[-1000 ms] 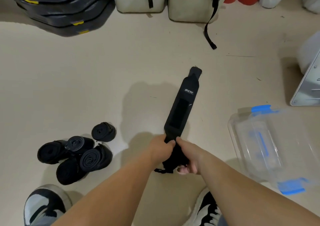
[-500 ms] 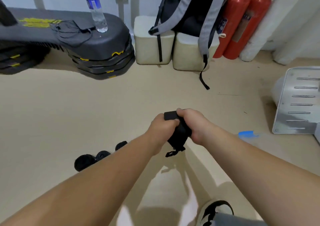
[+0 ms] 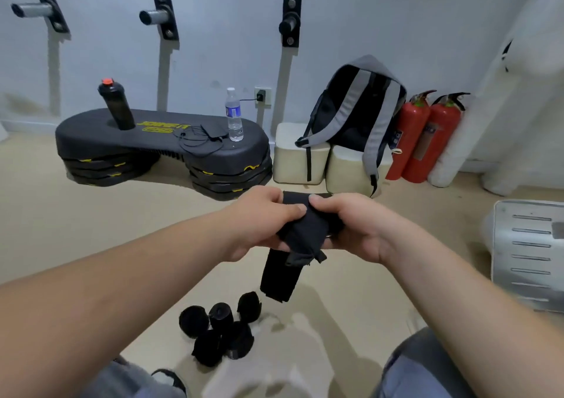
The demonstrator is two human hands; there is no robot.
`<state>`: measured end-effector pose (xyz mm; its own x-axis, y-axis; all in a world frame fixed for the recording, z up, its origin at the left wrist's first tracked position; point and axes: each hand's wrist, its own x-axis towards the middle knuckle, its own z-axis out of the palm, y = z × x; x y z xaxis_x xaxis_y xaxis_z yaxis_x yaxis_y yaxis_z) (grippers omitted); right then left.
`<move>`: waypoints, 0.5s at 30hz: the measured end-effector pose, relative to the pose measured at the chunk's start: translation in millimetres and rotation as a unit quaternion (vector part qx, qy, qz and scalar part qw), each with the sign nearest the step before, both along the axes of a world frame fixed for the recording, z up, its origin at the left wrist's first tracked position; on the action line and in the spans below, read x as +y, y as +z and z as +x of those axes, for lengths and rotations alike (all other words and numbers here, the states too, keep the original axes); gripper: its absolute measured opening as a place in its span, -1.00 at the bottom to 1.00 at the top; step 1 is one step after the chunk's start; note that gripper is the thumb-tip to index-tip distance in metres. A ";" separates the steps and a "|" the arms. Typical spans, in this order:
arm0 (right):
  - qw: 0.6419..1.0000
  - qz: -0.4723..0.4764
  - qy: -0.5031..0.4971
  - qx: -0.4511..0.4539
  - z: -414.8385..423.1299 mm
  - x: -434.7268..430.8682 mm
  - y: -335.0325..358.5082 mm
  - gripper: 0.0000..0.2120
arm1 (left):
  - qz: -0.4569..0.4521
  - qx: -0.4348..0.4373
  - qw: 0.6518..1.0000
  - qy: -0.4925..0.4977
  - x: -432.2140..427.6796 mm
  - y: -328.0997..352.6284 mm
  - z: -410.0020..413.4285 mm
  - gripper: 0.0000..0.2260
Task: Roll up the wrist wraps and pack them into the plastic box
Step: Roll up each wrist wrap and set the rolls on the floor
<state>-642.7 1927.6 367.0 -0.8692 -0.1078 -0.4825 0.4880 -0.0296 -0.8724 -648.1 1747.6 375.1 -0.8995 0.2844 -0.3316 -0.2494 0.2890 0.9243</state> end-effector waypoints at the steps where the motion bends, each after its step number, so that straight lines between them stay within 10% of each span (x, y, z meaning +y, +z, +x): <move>1: 1.000 -0.014 -0.013 -0.003 4.1 -5.2 0.0 -0.76 | -0.017 0.008 1.000 -0.006 -5.9 3.5 2.7 -0.76; 7: 0.999 -0.006 -0.042 -0.008 6.4 -22.2 -10.1 -0.81 | -0.170 0.200 0.965 0.007 -28.8 -11.5 3.1 -0.89; 15: 0.999 -0.028 -0.029 -0.036 -13.0 -24.0 -20.6 -0.80 | -0.190 0.310 0.914 -0.178 -23.5 -36.3 -13.2 -0.52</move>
<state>-655.7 1903.6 346.4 -0.8377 -0.0874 -0.5391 0.5459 -0.1068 -0.8310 -661.4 1724.1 338.8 -0.8205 0.5666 0.0754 0.4618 0.5793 0.6717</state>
